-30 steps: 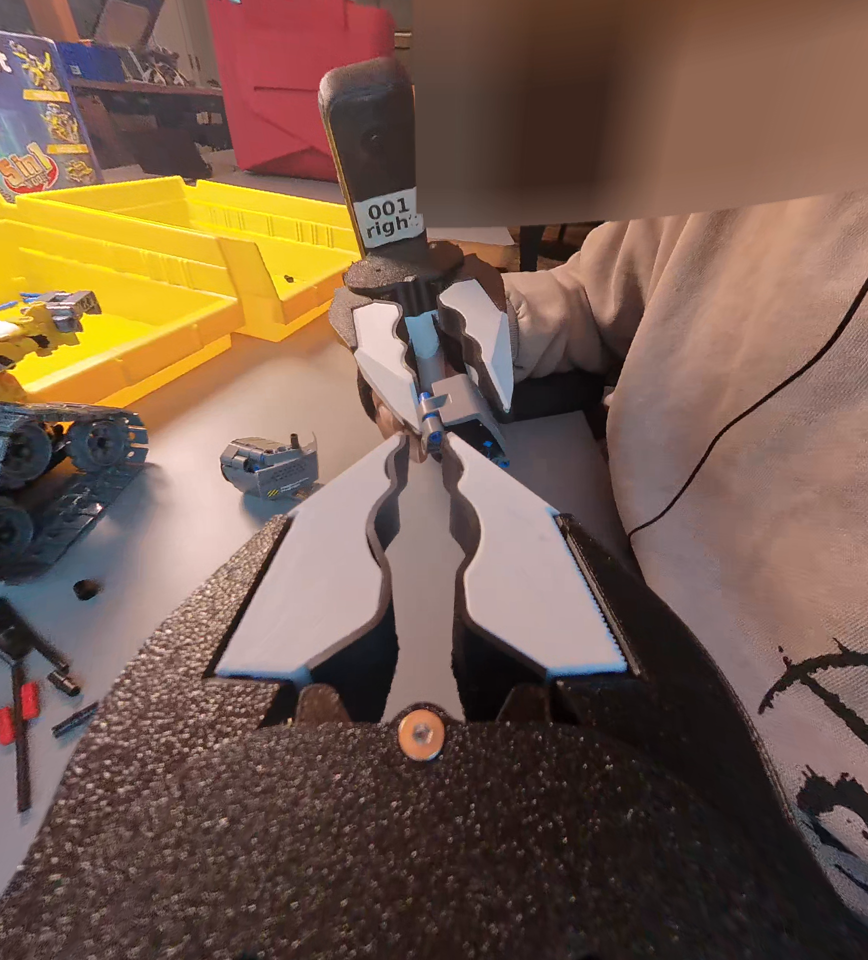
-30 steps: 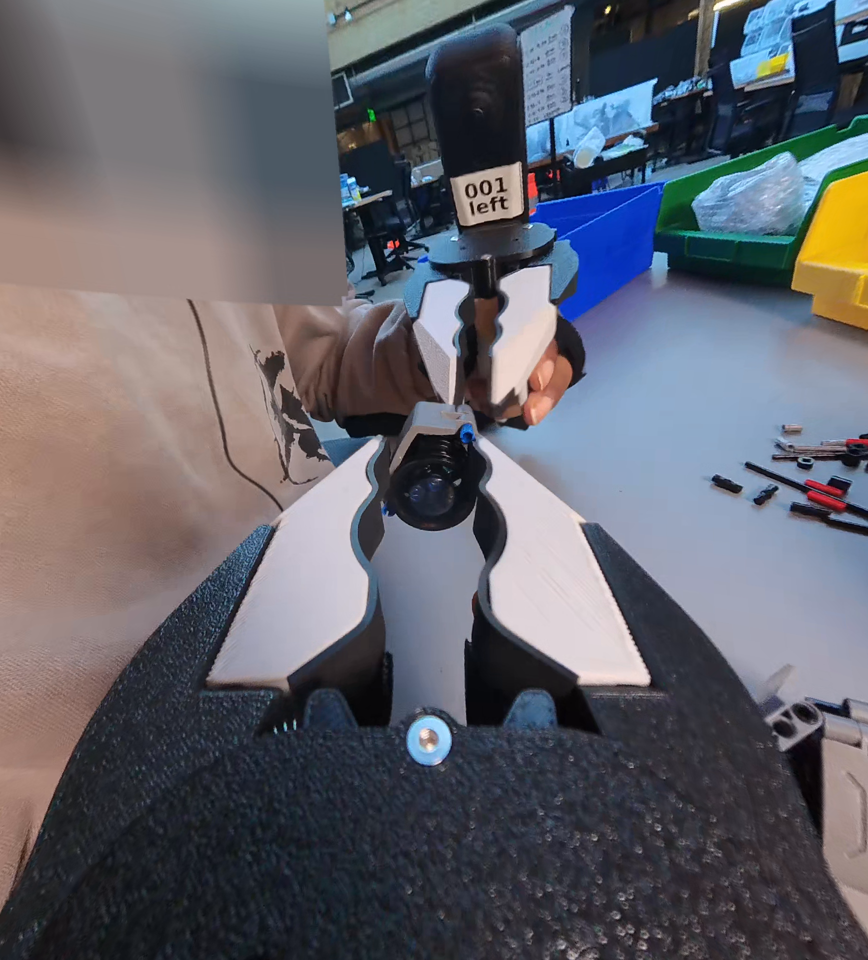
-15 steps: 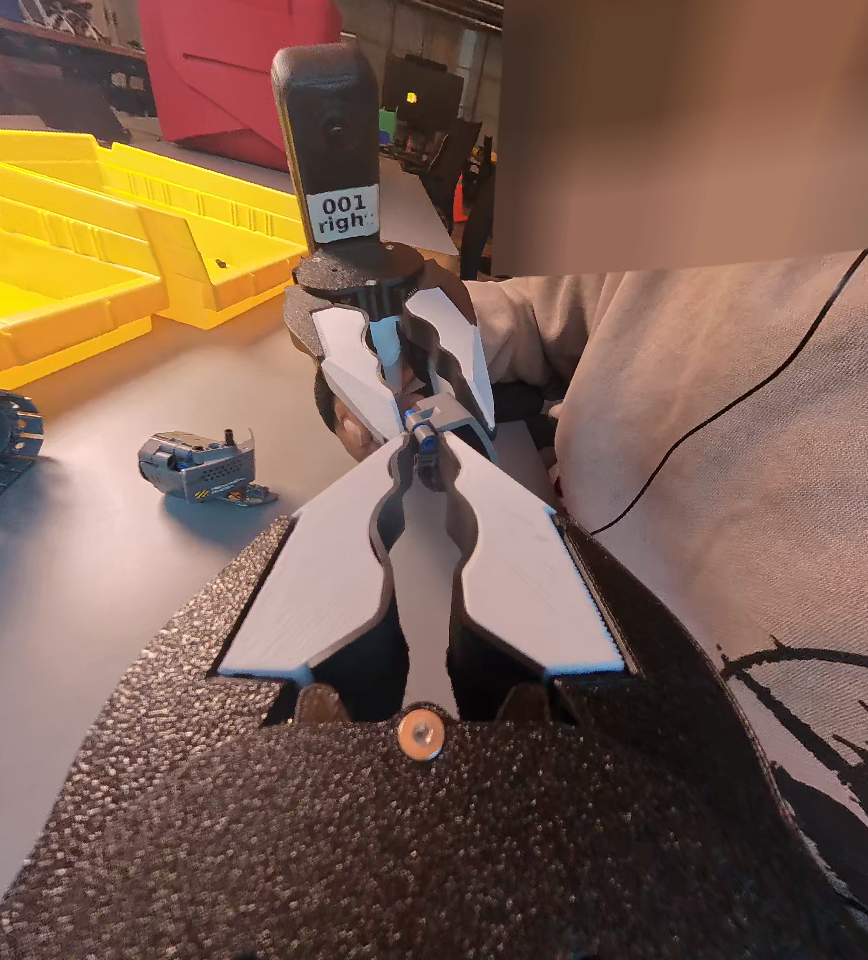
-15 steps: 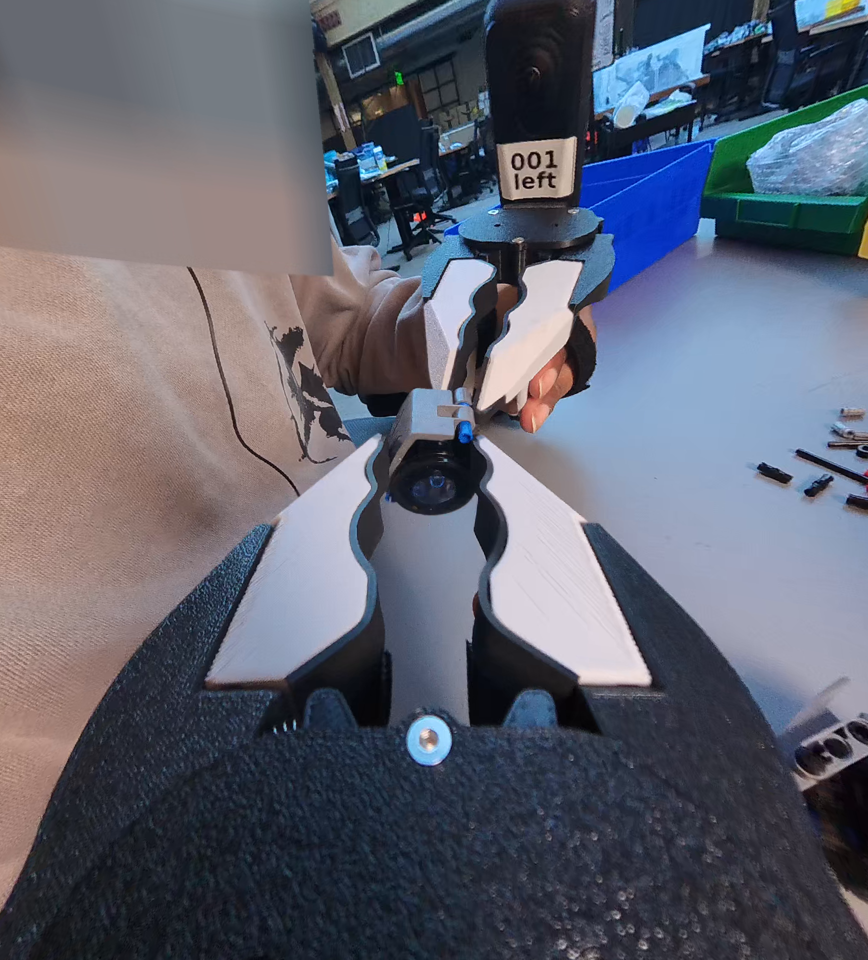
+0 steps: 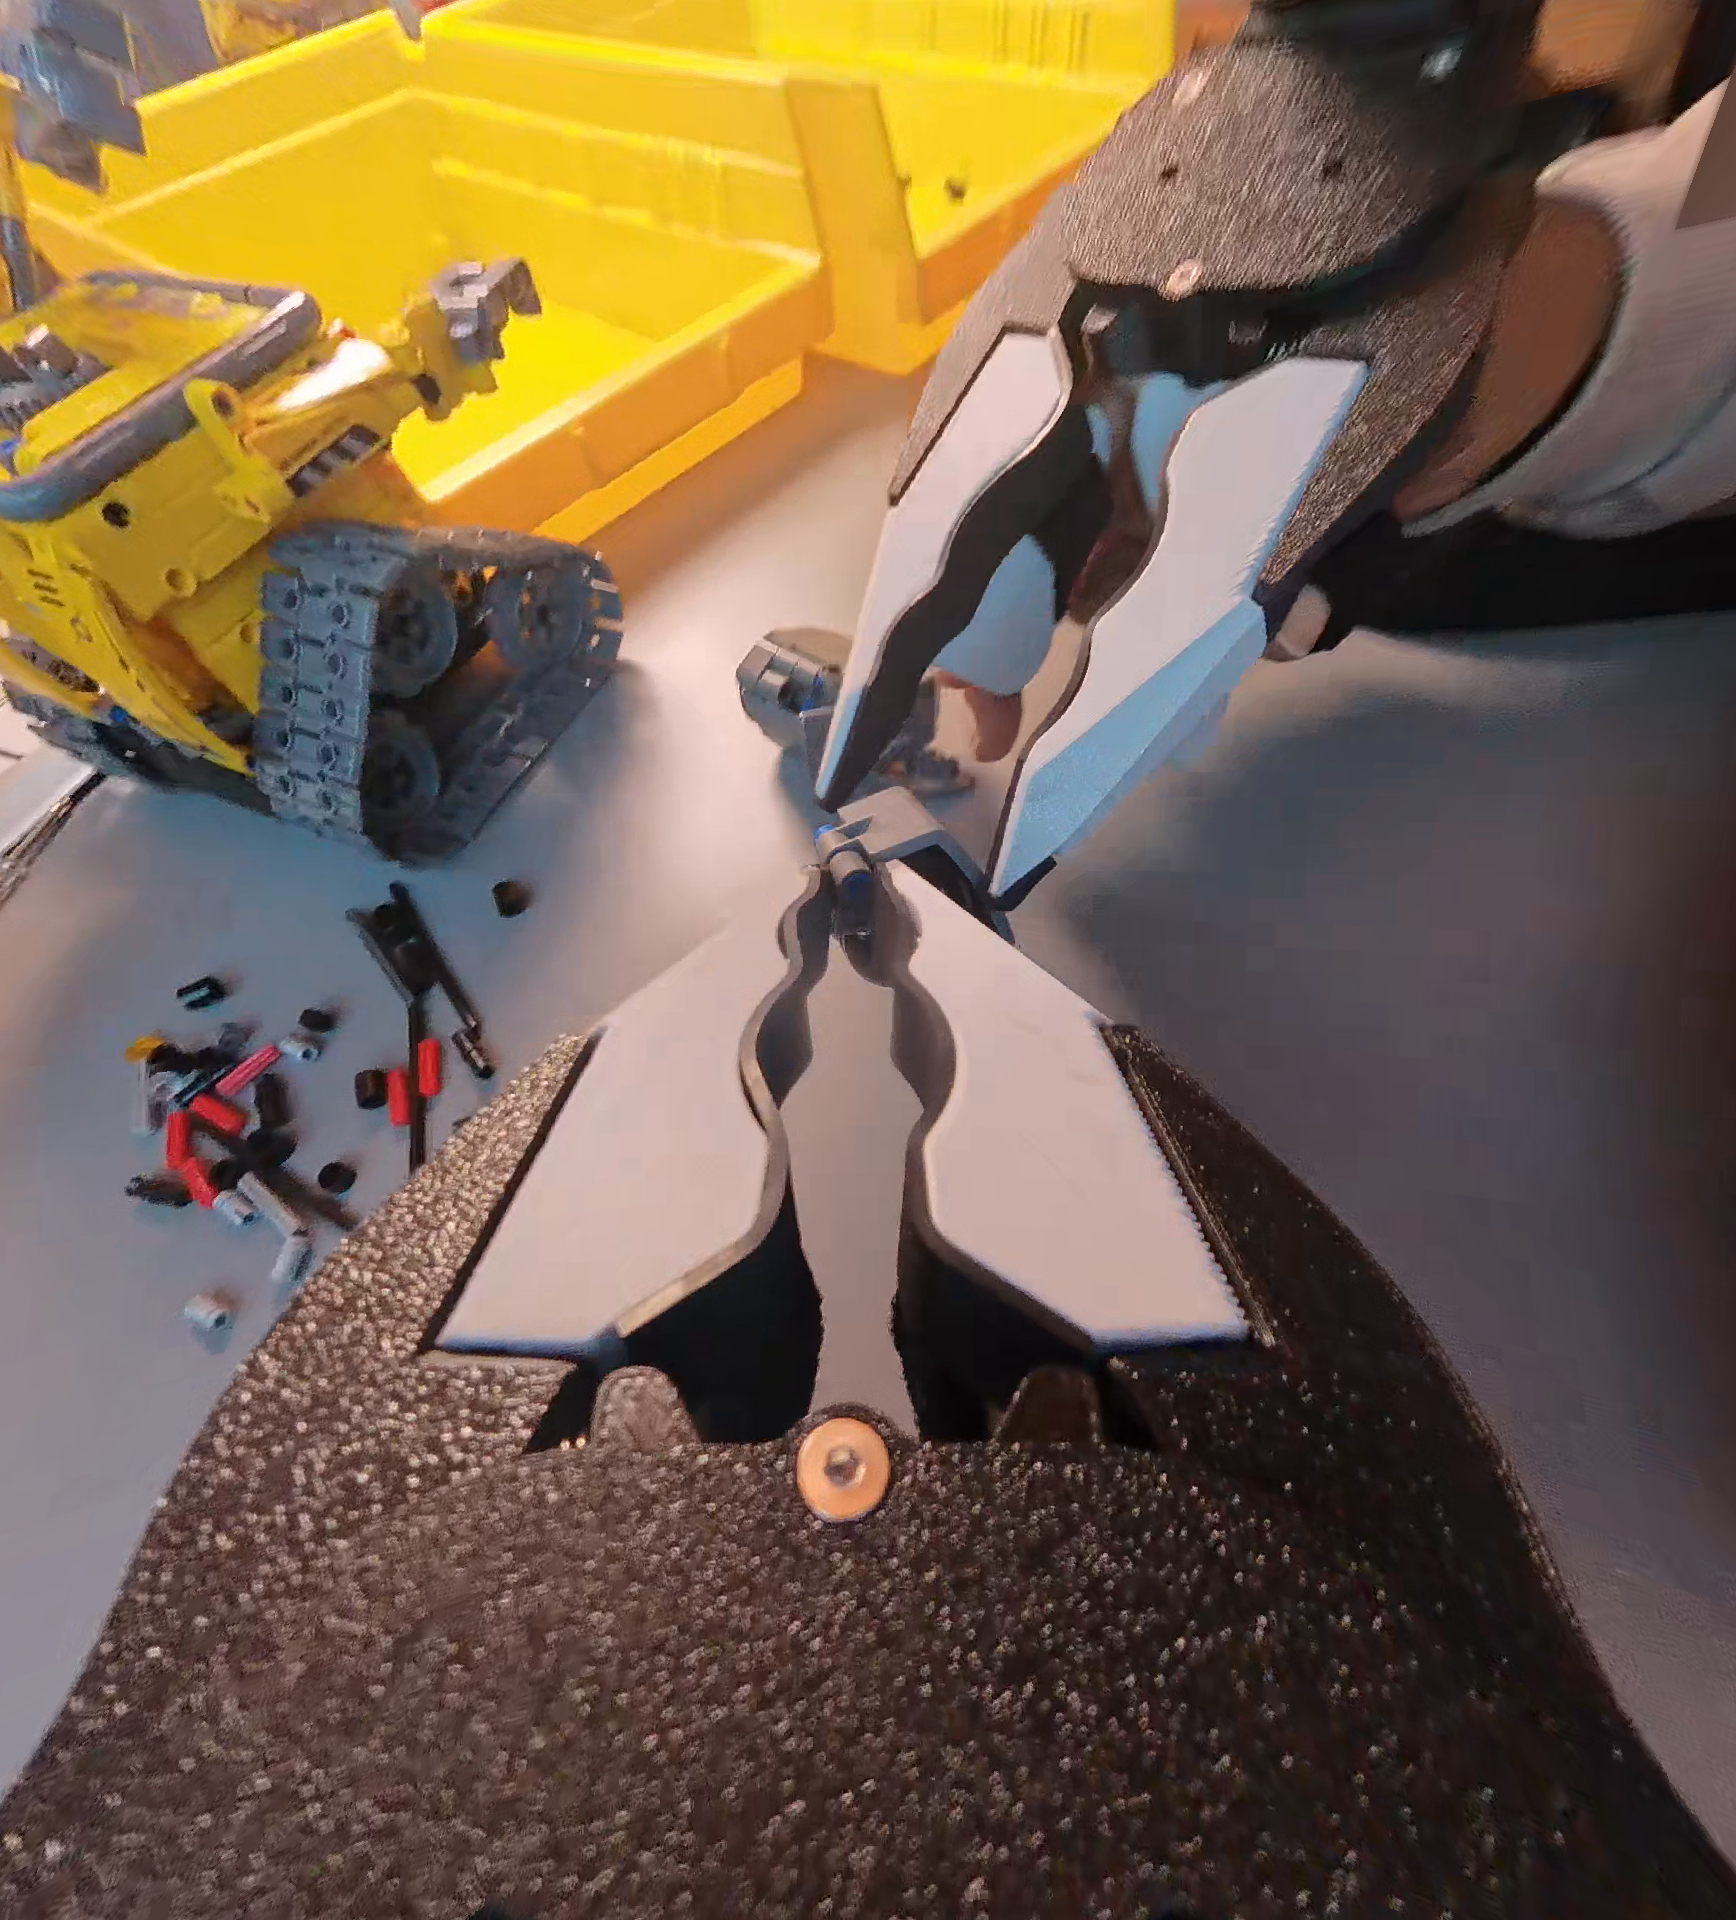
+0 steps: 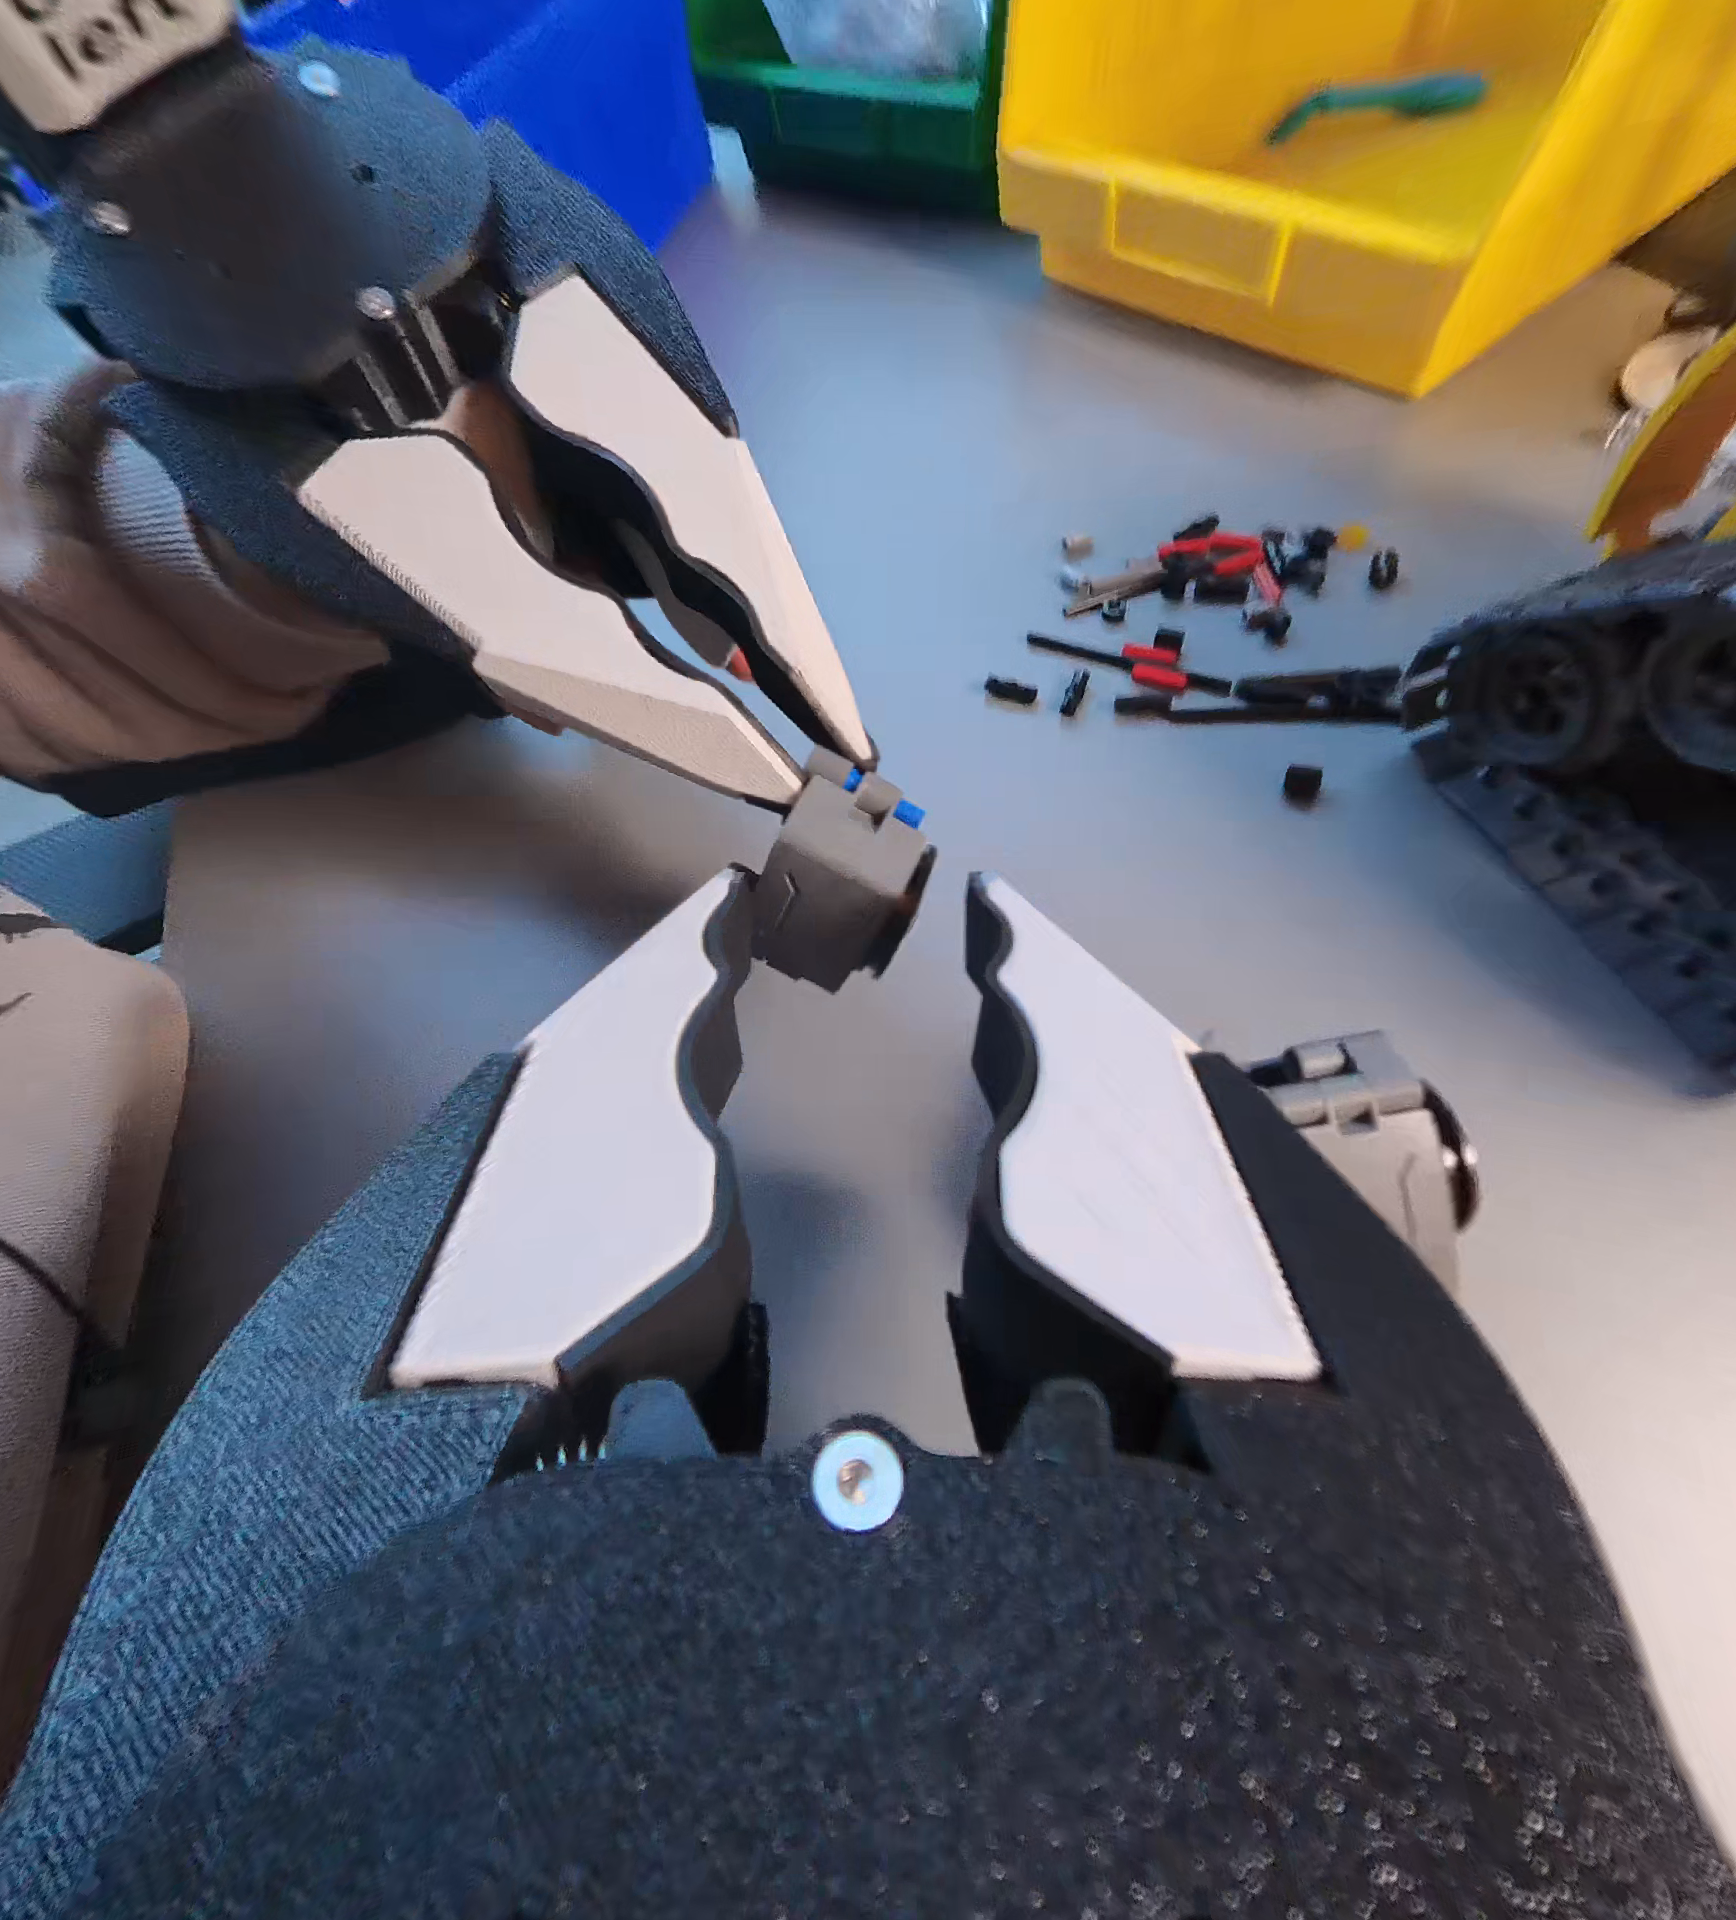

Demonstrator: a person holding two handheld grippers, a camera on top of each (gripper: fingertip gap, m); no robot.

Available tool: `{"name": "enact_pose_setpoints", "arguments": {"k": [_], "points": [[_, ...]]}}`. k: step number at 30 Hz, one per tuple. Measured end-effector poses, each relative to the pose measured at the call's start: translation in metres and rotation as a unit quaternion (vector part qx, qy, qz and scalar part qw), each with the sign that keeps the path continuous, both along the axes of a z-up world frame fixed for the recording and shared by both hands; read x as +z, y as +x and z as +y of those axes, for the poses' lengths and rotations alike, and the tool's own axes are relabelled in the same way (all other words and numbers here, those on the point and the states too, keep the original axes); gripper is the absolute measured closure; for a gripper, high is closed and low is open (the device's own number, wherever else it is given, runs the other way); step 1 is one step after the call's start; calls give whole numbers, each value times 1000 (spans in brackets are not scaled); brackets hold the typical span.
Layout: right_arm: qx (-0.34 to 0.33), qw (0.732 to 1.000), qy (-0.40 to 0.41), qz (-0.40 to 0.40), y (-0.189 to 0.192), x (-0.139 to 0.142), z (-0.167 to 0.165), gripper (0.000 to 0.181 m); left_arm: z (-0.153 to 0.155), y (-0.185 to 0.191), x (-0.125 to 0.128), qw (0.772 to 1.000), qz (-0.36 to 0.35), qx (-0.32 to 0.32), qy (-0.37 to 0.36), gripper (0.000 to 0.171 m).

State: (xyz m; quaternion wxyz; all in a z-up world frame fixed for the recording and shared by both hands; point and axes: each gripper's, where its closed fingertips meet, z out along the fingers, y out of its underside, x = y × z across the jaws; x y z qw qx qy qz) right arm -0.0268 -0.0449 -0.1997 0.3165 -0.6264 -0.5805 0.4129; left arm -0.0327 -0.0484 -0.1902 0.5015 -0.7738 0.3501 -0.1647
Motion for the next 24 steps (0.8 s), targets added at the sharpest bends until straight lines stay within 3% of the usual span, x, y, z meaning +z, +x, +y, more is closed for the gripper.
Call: {"name": "enact_pose_setpoints", "arguments": {"k": [7, 17, 24], "points": [[-1, 998, -10, -55, -5, -24, -1, 153, -1, 2, -30, 998, 61, 9, -35, 164], [1, 996, 70, -60, -5, -25, 0, 153, 4, 5, -32, 996, 92, 8, 14, 163], [-27, 998, 2, -52, -7, -27, 2, 154, 9, 4, -31, 987, 150, 6, 47, 165]]}}
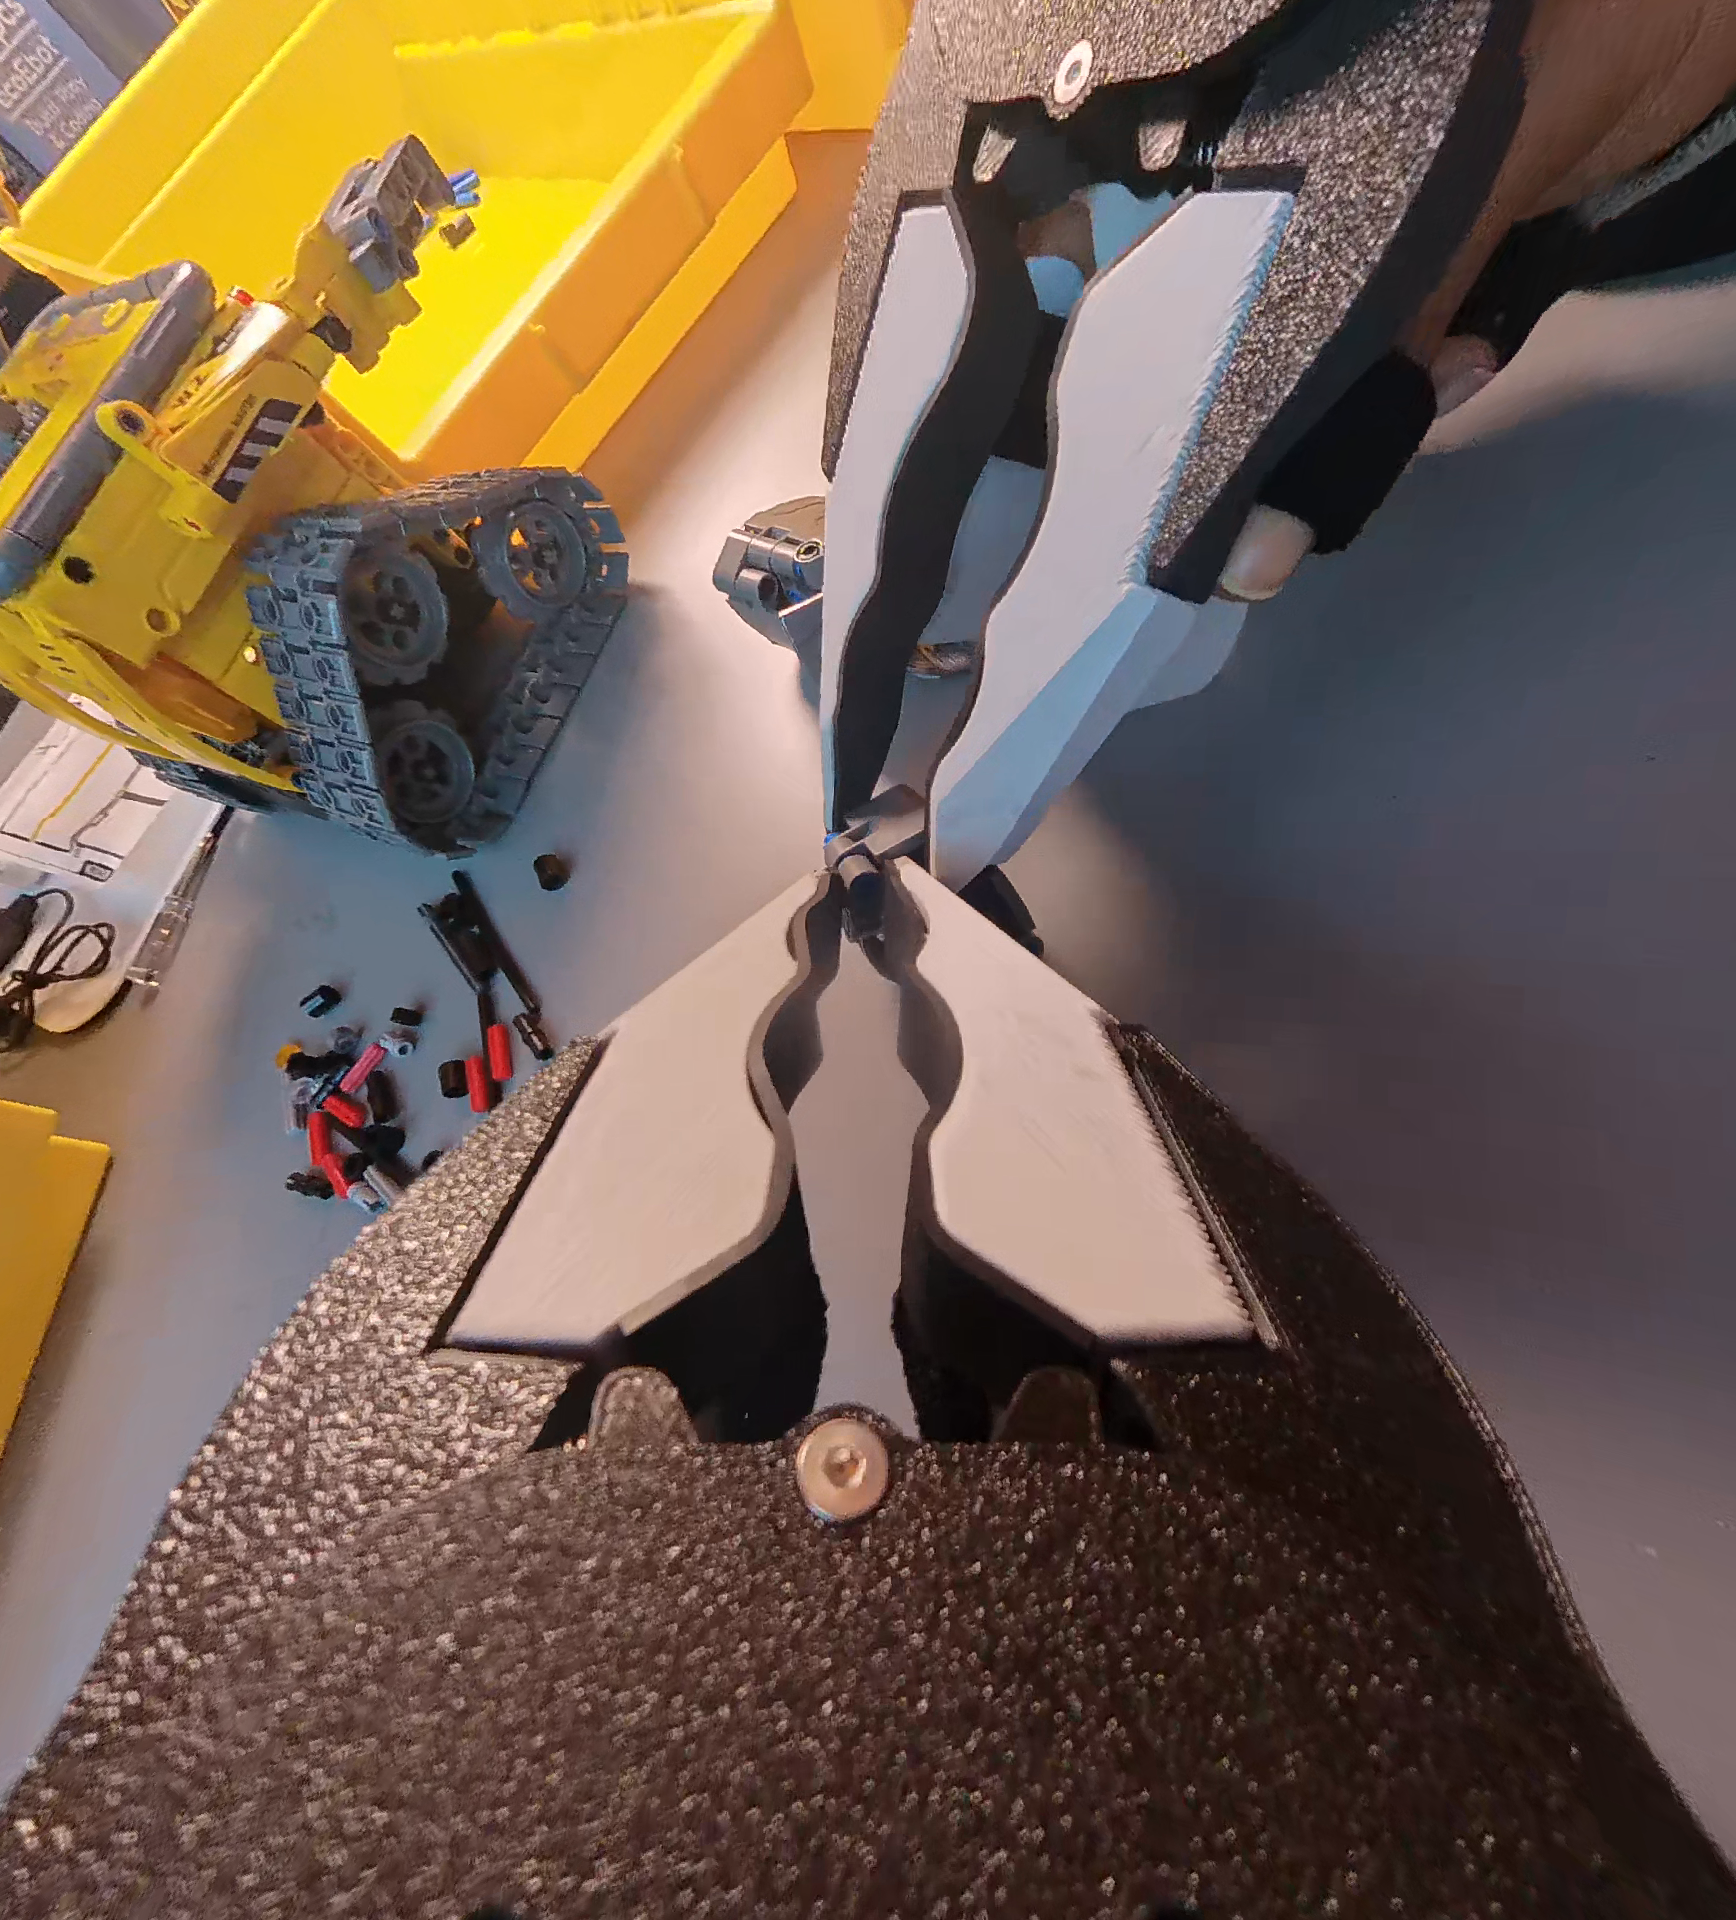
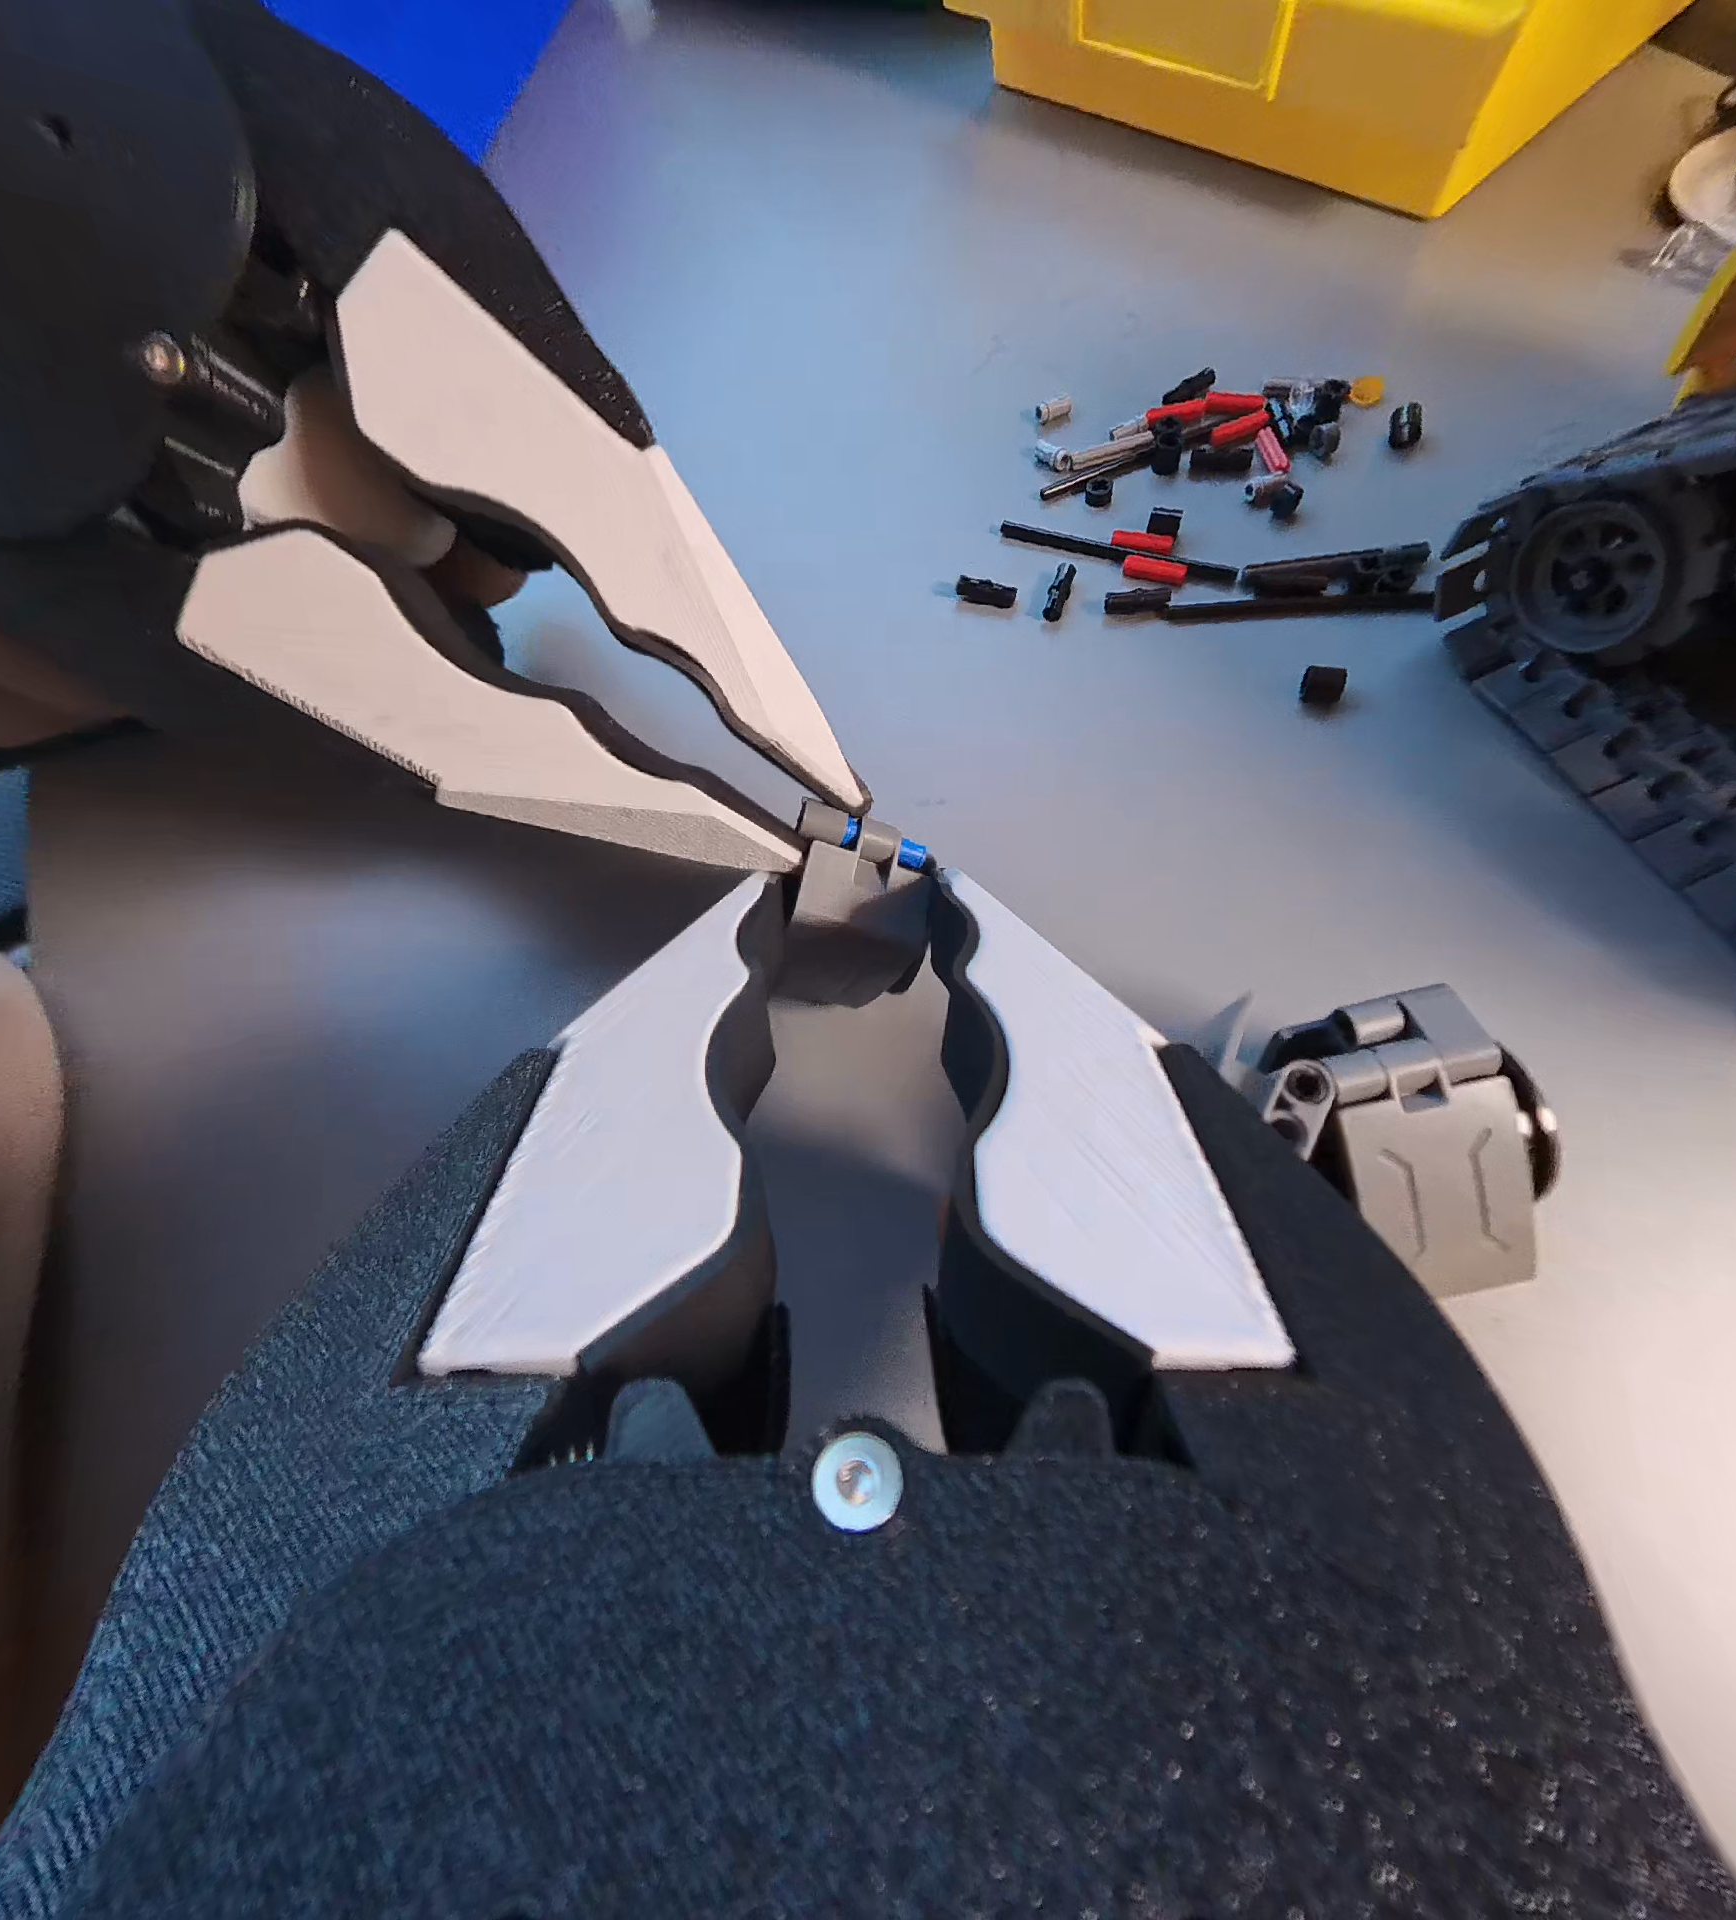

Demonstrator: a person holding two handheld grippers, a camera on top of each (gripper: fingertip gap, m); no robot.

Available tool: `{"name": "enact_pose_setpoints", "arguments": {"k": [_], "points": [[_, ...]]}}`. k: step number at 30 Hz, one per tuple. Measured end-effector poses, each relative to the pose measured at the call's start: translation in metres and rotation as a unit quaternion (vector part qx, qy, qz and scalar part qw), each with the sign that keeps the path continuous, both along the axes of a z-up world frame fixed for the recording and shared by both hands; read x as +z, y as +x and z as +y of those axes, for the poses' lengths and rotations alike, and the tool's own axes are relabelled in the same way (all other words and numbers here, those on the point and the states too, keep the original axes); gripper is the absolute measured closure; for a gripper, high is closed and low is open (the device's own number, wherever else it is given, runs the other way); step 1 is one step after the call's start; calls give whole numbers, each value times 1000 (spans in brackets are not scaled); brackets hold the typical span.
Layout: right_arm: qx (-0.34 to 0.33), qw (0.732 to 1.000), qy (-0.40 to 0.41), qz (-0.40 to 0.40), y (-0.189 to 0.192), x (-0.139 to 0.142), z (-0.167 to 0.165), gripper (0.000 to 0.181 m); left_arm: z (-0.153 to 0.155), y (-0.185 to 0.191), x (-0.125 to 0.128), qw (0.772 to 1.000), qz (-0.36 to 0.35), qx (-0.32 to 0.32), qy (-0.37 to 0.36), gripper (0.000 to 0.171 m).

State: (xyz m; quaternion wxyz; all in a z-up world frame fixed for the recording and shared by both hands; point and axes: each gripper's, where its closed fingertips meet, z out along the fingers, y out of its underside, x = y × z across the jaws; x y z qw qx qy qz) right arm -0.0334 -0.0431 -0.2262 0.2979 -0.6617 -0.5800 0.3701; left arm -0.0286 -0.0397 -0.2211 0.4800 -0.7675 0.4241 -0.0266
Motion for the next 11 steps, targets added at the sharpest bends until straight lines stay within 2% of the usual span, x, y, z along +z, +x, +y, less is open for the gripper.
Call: {"name": "enact_pose_setpoints", "arguments": {"k": [9, 11], "points": [[20, 993, -113, 21, 2, -3, -5, 157, -12, 5, 7, 999, -31, -41, -6, 165], [28, 993, -111, 16, 2, -4, -8, 158, -18, 5, 8, 997, -49, -57, -15, 166]]}}
